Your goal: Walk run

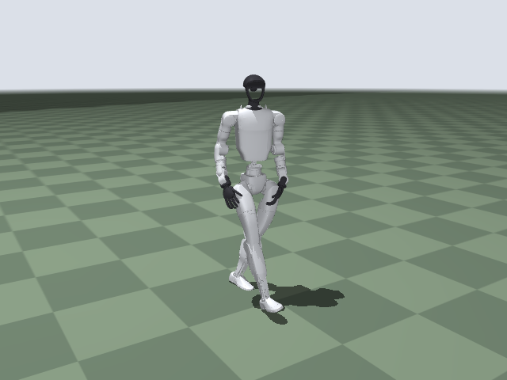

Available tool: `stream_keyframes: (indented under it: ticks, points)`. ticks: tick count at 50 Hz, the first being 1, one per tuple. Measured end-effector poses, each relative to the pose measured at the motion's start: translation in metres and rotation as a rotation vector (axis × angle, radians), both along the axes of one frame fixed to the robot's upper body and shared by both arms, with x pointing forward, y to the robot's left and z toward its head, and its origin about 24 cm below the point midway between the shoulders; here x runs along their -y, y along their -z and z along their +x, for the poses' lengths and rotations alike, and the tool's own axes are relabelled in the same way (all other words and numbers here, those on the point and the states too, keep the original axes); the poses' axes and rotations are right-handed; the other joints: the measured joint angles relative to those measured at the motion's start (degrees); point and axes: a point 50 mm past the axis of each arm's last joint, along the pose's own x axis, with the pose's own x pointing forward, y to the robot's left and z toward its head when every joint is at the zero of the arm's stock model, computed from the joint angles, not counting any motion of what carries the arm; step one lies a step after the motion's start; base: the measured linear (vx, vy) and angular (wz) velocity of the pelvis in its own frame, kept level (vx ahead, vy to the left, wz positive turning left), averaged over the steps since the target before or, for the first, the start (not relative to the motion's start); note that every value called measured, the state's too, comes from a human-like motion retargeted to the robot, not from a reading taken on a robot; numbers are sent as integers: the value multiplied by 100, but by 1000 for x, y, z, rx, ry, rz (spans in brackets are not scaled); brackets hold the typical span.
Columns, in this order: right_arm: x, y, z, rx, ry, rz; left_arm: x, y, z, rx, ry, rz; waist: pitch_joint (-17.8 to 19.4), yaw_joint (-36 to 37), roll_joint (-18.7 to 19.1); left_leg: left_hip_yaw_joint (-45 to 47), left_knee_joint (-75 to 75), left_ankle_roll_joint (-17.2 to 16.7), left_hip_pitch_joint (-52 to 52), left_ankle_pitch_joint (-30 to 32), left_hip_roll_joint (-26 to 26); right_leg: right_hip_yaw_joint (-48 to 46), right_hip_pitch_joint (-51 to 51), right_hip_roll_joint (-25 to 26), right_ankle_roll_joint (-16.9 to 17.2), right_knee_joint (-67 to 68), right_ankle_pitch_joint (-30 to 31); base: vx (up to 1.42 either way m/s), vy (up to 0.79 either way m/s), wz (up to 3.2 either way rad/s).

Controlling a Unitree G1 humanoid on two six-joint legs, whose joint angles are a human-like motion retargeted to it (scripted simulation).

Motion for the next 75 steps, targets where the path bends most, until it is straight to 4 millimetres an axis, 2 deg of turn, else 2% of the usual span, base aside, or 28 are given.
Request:
stream_keyframes:
  ticks: [2,5,7,10,13,15,18,20,25,28,33,35,37,40,42,43,45,46,48,50,53,55,59,61,64,68,72,75]
  points:
    - [0,0,-1,-9,-9,3,3,1,-5,-11,-2,-1,-34,-122,59,-129,73,-88,145,4,49,36,90,62,-352,134,62,78,-23,59]
    - [2,-2,4,3,10,0,5,2,-10,-35,-4,0,-190,-321,251,-250,244,-320,213,216,222,-127,158,116,-1063,279,302,79,-25,92]
    - [2,-1,3,2,43,-2,5,3,-13,-59,-16,-5,-324,-522,386,-333,460,-587,218,631,390,205,277,237,-1286,206,634,78,-32,113]
    - [-3,5,-5,-94,33,49,7,4,-18,-87,-20,-13,-491,-467,511,-234,1037,-1149,114,1872,696,193,579,277,-1351,205,549,84,-43,60]
    - [4,6,-3,-159,-66,3,10,3,-11,-44,-14,-1,-523,-363,222,-24,2195,-1733,-211,3080,725,21,979,15,-1400,257,273,73,-38,23]
    - [10,3,5,-137,-167,-75,3,0,1,38,45,37,-543,-226,-65,496,3045,-1762,-505,3572,757,146,1202,-123,-1440,313,70,55,-34,-34]
    - [11,3,7,-129,-291,-138,-10,-7,22,184,174,131,-466,-190,-305,570,4039,-1586,-1090,2893,861,100,1509,-179,-1465,338,-140,49,-32,-7]
    - [8,4,5,-147,-309,-132,-14,-11,32,254,188,163,-371,-28,-426,625,4317,-1440,-1483,2409,936,116,1711,-123,-1487,324,-238,48,-30,-62]
    - [6,8,-9,-190,-178,-47,-7,-16,46,335,83,133,-173,412,-466,698,3547,-1133,-2261,1307,986,177,2079,151,-1575,311,-437,49,-23,-80]
    - [8,9,-17,-204,-110,-11,-6,-20,53,392,69,132,-50,580,-320,853,2500,-910,-2532,1323,1042,294,2270,446,-1770,312,-544,46,-14,-75]
    - [10,11,-23,-233,-45,35,-5,-22,56,408,91,118,126,732,-143,801,952,-870,-3016,1303,835,452,2678,813,-2007,294,-751,54,-15,-64]
    - [10,11,-22,-240,-49,34,-5,-22,55,396,104,117,131,779,-150,699,400,-940,-3222,1289,629,556,2804,861,-2069,314,-848,61,-17,-49]
    - [10,11,-21,-241,-63,26,-5,-20,54,381,115,122,132,729,-107,607,-126,-1175,-3296,1286,448,462,2909,938,-2122,342,-947,65,-15,-17]
    - [10,11,-19,-247,-91,17,-4,-19,54,367,95,116,141,723,-72,632,-337,-1157,-3277,1304,387,451,3068,1045,-2187,447,-1048,74,-14,-30]
    - [10,12,-20,-261,-112,10,-2,-20,55,365,59,94,107,803,-142,658,-96,-584,-3240,1626,380,532,3160,1017,-2160,574,-997,73,-15,-68]
    - [9,13,-22,-272,-119,8,-3,-20,55,367,38,88,74,876,-191,665,-46,-420,-3203,1704,363,597,3207,1000,-2142,652,-910,82,-16,-94]
    - [8,14,-26,-295,-117,9,-4,-20,55,371,-12,94,-19,1046,-258,696,-74,-316,-3080,2098,386,509,3302,923,-2059,809,-609,84,-16,-99]
    - [6,15,-28,-304,-108,11,-5,-19,54,356,-35,94,-100,1064,-313,745,-84,-266,-2998,2099,386,401,3309,822,-1946,931,-311,83,-15,-81]
    - [2,17,-30,-316,-94,17,-5,-15,47,294,-61,78,-235,1076,-419,831,-51,-296,-2844,1931,444,330,3265,635,-1581,1281,502,75,-15,-69]
    - [-4,18,-28,-309,-85,27,-9,-13,42,221,-45,60,-257,1068,-419,849,42,-324,-2688,1698,558,594,3126,635,-1074,1810,1448,82,-12,-44]
    - [-4,14,-14,-234,-142,-9,-23,-15,45,229,10,110,-164,915,-142,643,153,-276,-2434,1372,807,929,2667,1093,-374,2938,2257,65,-9,-8]
    - [0,10,-2,-164,-212,-77,-27,-15,44,240,57,136,-124,949,37,690,235,-277,-2289,1157,1012,866,2288,1144,-376,3633,2175,74,-5,-53]
    - [3,5,9,-68,-195,-121,-19,-11,34,178,105,109,-11,753,347,529,286,-187,-1989,882,1069,695,1479,1037,-987,4251,853,60,3,14]
    - [1,4,10,-43,-133,-87,-15,-9,30,154,91,95,15,627,406,396,256,-165,-1822,778,995,669,1103,943,-1123,4121,281,50,0,55]
    - [-1,0,11,13,-77,-54,-12,-8,27,149,77,94,29,482,320,301,154,-96,-1538,640,725,562,707,590,-986,3372,8,62,-8,46]
    - [-1,-3,11,70,-42,-49,-9,-6,19,115,69,77,84,276,74,205,39,-33,-1047,444,321,639,387,194,-719,2055,32,54,-11,58]
    - [-1,0,6,28,-30,-30,-9,-4,15,79,78,69,149,71,-60,-19,6,-23,-548,256,117,632,145,-74,-540,906,187,63,-17,73]
    - [1,2,4,-15,-41,-31,-10,-4,13,72,77,79,136,29,-52,-118,36,-64,-273,117,125,243,20,-169,-167,185,97,68,-24,42]
